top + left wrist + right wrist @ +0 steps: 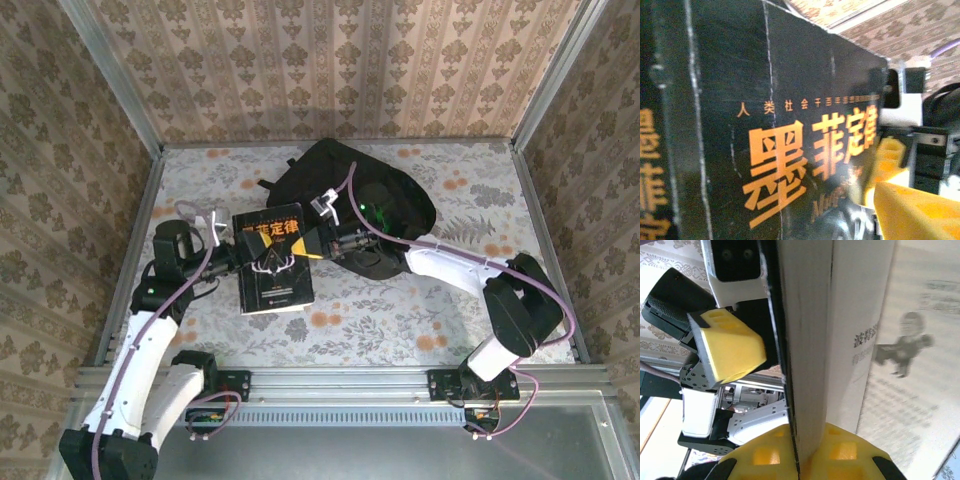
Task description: Pack the student bag
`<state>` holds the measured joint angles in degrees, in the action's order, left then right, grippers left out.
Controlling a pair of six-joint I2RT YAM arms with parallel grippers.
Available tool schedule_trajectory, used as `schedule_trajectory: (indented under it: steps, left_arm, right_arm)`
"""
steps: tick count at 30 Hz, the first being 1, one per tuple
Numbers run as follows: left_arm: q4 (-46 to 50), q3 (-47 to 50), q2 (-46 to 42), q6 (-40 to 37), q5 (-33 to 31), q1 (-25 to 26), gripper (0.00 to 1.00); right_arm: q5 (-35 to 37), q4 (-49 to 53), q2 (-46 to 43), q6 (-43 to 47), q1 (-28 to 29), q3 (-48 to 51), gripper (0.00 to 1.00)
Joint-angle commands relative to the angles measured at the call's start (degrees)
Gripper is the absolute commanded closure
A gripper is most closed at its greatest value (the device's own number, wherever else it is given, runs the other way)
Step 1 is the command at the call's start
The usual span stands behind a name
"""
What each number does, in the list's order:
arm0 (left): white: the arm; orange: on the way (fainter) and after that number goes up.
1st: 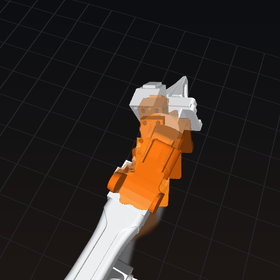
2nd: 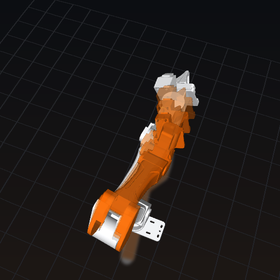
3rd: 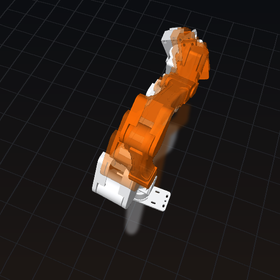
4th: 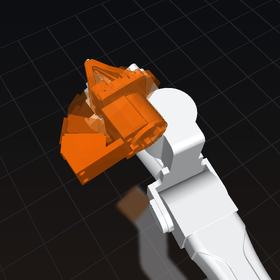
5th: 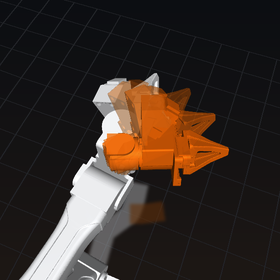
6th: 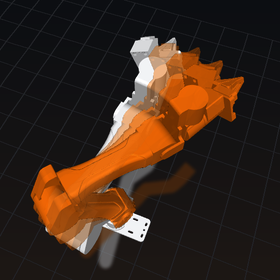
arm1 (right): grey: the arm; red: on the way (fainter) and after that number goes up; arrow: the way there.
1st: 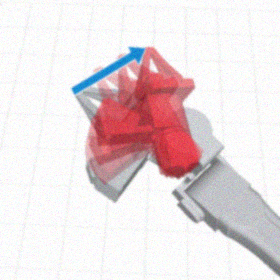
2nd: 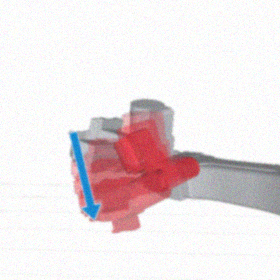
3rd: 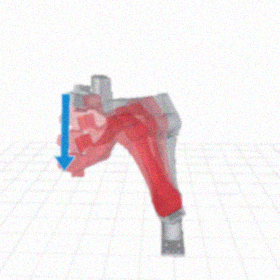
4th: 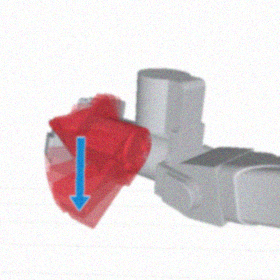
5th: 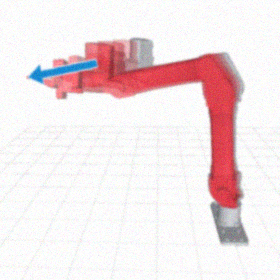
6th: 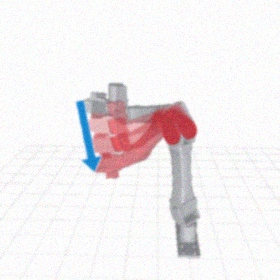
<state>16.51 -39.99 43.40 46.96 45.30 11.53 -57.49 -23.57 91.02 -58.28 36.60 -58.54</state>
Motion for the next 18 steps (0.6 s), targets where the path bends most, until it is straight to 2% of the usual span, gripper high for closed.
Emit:
schedule_trajectory:
  steps: [1,5,8,9,11,15,18]
  left_arm:
    - [-5.9,-0.2,-1.4,2.0,5.4,-0.1,0.45]
    - [-5.6,0.0,-1.1,1.6,5.4,-0.1,0.66]
    - [-5.7,0.0,-0.9,1.5,5.2,-0.1,0.85]
    - [-5.9,0.0,-0.9,1.5,4.9,-0.1,0.91]
    - [-6.6,0.0,-1.1,2.0,3.7,-0.1,1.00]
    - [-12.8,0.7,-1.4,8.0,-1.3,0.1,1.00]
    - [-21.6,2.2,-1.4,15.4,-7.6,1.1,1.00]
  right_arm:
    - [-1.4,2.2,-3.1,3.4,-1.1,-2.5,1.00]
    - [-0.1,7.8,-4.2,6.4,-2.2,-3.7,1.00]
    - [1.4,12.3,-4.6,9.1,-2.2,-5.0,1.00]
    - [2.5,13.8,-4.9,10.0,-2.2,-5.2,0.97]
    - [5.9,14.5,-5.8,10.2,-2.2,-4.7,0.78]
    - [19.2,12.9,-9.7,6.2,-2.2,0.1,0.38]
    - [25.6,2.1,-11.0,-3.7,-2.2,6.8,0.26]
